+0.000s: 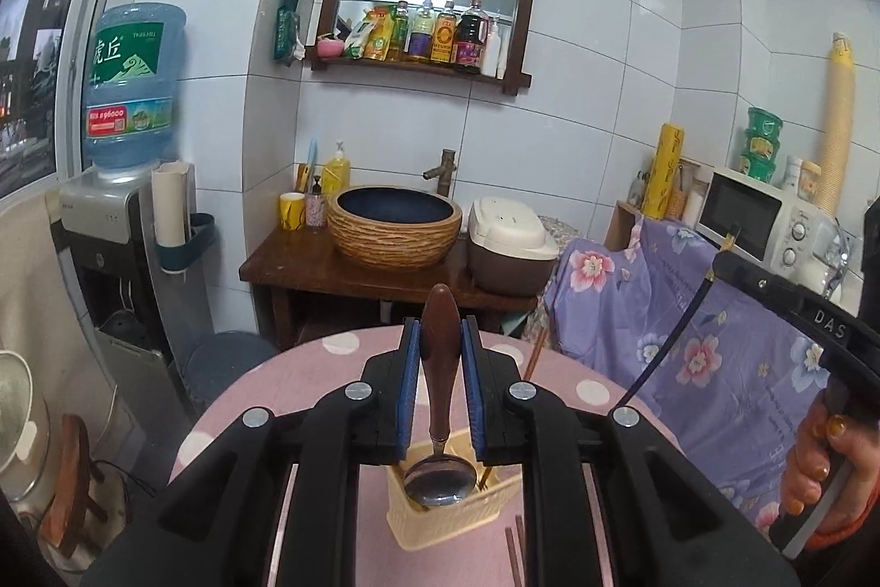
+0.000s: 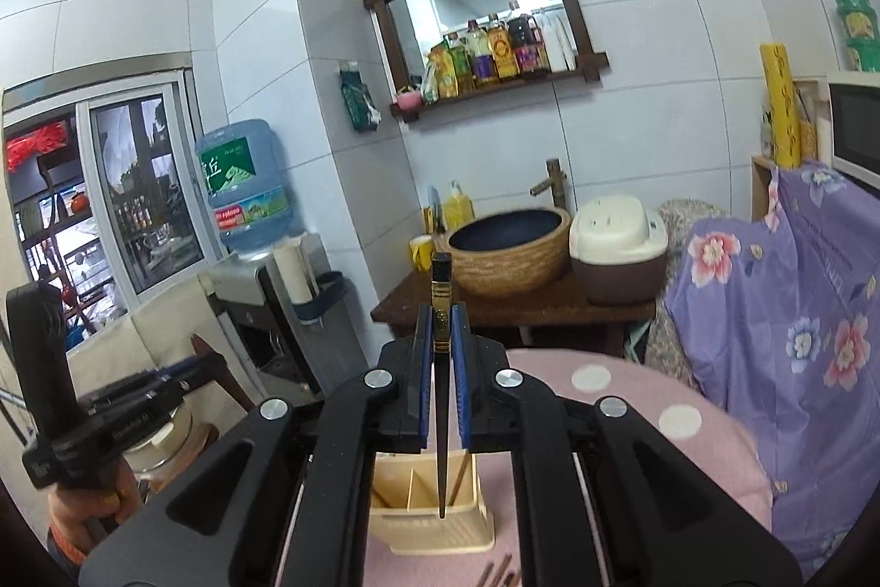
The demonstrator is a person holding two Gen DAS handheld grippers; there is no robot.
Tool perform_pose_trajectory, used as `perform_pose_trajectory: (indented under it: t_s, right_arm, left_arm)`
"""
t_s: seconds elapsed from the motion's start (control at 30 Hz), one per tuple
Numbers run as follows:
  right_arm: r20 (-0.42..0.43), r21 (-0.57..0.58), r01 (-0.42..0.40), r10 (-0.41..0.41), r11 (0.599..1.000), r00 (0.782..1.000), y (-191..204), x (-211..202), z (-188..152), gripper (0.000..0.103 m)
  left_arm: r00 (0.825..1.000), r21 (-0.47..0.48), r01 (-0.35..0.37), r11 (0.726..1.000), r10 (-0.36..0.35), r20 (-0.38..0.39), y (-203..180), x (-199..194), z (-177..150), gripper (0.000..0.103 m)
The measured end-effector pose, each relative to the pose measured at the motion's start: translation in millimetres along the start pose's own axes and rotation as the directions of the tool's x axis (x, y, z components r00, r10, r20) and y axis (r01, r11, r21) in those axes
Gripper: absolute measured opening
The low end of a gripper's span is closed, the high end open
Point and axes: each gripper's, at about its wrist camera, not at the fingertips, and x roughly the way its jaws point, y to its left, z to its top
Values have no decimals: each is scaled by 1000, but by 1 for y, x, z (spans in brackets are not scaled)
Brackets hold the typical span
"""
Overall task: Organize utensils
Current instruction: 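Lift the spoon and black chopstick and lower both into the beige holder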
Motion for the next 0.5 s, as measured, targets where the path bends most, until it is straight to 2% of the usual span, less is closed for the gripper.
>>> perform_pose_trajectory:
  t_s: [0.17, 0.3, 0.5]
  right_arm:
    - [-15, 17, 35, -34, 999, 999, 4, 35, -12, 8]
    - [-71, 3, 54, -54, 999, 996, 4, 64, -47, 8]
    - [-170, 2, 57, -56, 998, 984, 2, 94, -89, 8]
  left_arm:
    - [998, -16, -15, 1000, 14, -55, -1, 41, -16, 16]
    - [994, -18, -44, 999, 42, -102, 2, 67, -42, 16]
    - [981, -31, -43, 999, 37, -190, 5, 94, -81, 16]
